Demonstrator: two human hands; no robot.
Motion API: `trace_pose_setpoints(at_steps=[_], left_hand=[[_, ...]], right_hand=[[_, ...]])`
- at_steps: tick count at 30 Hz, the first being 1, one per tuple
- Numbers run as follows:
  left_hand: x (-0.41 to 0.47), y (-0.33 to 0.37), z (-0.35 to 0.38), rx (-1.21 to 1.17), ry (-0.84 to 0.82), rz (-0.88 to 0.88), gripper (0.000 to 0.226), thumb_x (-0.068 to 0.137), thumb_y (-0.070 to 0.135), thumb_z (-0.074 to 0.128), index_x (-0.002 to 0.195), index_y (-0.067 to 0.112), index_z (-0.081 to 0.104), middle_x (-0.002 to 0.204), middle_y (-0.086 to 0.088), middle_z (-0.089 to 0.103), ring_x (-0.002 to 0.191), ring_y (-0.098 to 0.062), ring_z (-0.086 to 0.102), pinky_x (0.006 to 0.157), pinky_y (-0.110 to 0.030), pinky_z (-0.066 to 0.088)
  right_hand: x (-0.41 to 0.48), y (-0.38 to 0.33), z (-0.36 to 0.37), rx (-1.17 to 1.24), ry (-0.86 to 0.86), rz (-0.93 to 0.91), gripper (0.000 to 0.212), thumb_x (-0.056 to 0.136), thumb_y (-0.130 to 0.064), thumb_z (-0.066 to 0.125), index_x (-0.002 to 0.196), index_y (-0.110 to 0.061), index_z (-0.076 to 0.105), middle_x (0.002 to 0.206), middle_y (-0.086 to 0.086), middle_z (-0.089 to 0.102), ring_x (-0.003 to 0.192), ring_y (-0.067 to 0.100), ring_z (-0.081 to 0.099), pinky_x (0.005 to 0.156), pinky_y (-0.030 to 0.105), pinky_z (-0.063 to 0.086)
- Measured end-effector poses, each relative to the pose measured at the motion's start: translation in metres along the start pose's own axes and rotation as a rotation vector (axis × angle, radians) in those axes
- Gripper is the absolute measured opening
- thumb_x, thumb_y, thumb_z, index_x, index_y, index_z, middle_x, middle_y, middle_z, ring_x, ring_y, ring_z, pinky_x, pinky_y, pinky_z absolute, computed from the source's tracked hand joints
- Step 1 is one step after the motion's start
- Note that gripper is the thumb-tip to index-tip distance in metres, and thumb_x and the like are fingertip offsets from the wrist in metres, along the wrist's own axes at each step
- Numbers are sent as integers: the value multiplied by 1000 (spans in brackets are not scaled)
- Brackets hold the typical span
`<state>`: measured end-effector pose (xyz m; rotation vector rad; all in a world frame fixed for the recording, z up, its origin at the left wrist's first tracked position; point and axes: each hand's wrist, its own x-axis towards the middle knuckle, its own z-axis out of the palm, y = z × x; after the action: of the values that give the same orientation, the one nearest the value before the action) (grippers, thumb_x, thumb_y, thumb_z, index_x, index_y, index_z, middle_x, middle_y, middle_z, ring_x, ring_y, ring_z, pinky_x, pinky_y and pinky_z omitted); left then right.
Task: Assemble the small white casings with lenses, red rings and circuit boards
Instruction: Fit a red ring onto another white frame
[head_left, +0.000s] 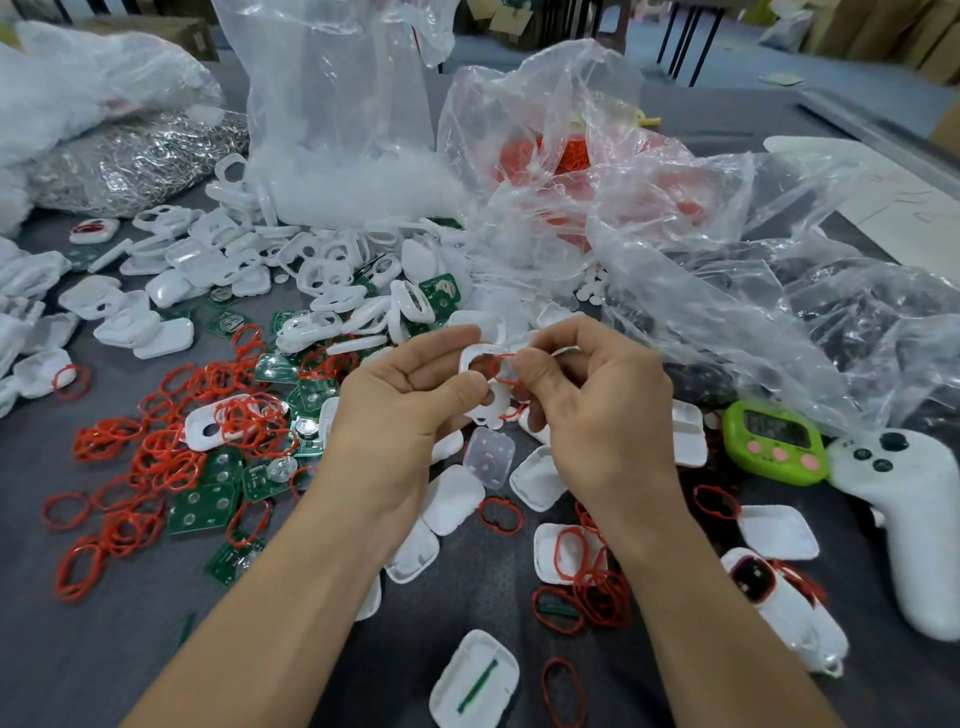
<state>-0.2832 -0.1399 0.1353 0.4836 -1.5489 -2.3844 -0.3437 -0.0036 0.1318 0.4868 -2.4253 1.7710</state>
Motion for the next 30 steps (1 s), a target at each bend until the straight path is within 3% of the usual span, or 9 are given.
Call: trace_pose_setpoints(at_steps=[6, 10, 13, 15, 20, 24, 30], left_hand=[[0, 0, -1, -33, -36, -72, 32, 75, 0, 74, 100, 19, 78, 88, -3, 80, 70, -8, 73, 58, -18, 57], [-1, -3, 0, -14, -47, -60, 35, 71, -2, 75, 104, 13, 76, 84, -9, 78, 68, -14, 74, 56, -21, 56], [-2, -4, 1, -2, -38, -30, 36, 70, -2, 77, 103, 12, 76, 88, -10, 80, 69, -14, 75, 55, -20, 55], [-3, -5, 3, -8, -22, -8, 38, 66, 1, 78, 102, 12, 76, 90, -10, 80, 70, -15, 75, 55, -21, 55], [-6, -7, 7, 27, 45, 53, 33, 79, -10, 75, 102, 14, 75, 89, -6, 81, 70, -12, 75, 55, -19, 55], [-8, -7, 10, 33, 91, 91, 32, 79, -10, 77, 100, 14, 75, 87, -4, 81, 69, -10, 75, 55, -17, 54], [-8, -8, 10, 5, 113, 119, 35, 72, -10, 81, 101, 9, 74, 90, -10, 80, 79, -18, 78, 67, -21, 58]], right_hand=[[-3, -3, 1, -87, 33, -71, 20, 94, -24, 74, 77, -25, 64, 64, -8, 68, 58, 11, 64, 56, 35, 51], [-4, -5, 2, -70, 3, -103, 21, 95, -19, 73, 77, -24, 65, 67, -13, 69, 61, 8, 65, 53, 24, 50], [-5, -6, 2, -94, 3, -145, 24, 96, -20, 72, 75, -25, 62, 65, -17, 66, 57, 5, 61, 49, 11, 39], [-5, -5, 2, -106, 6, -157, 24, 96, -19, 72, 75, -25, 61, 65, -14, 65, 56, 7, 58, 49, 11, 38], [-4, -4, 2, -96, 6, -170, 25, 95, -15, 72, 74, -22, 60, 65, -14, 65, 53, 5, 56, 48, 9, 36], [-3, -2, 2, -103, 9, -175, 24, 96, -16, 71, 75, -21, 60, 64, -9, 64, 53, 9, 55, 47, 15, 38], [-4, -1, 2, -79, 14, -185, 21, 95, -19, 72, 77, -21, 62, 64, -6, 65, 58, 16, 60, 53, 34, 47]])
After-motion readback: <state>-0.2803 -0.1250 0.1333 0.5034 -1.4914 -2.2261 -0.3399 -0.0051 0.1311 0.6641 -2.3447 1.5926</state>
